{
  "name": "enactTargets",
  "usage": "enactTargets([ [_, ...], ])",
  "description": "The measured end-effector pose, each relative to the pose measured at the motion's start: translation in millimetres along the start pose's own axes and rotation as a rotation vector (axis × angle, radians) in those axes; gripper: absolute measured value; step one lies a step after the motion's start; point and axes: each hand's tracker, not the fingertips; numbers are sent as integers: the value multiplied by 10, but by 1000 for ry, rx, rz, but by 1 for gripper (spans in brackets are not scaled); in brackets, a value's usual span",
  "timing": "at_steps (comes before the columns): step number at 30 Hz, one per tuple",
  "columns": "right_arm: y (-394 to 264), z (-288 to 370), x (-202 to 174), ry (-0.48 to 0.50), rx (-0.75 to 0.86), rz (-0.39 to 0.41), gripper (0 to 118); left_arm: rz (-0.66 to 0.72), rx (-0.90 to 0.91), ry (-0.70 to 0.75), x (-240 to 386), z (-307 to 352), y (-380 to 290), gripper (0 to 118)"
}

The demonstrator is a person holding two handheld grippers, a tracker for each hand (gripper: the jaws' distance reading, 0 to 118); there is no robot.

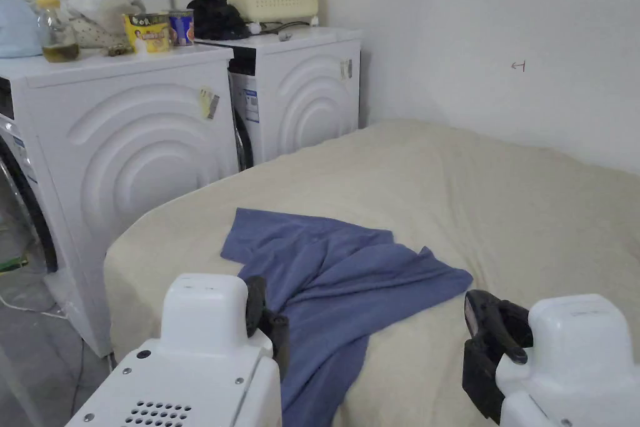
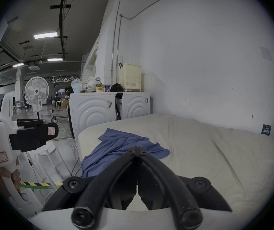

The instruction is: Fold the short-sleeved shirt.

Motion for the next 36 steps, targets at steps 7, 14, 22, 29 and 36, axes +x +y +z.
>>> enactTargets([
  [7,-208,-332,92,9,-100,30,0,10,-183,-73,29,-789,-382,0],
  [14,-451,-723,261,-3,-195,28,0,23,-391,-145,118,-1836,-840,0],
  [22,-633,-969,420,-11,-273,26,0,99,-490,-98,39,-2398,-1086,10],
  [29,-658,-979,523,-6,-286,-37,0,130,-477,-99,-13,-2582,-986,118],
  [36,-680,-981,512,-9,-303,-9,0,-37,-715,-81,162,-2985,-1262,112],
])
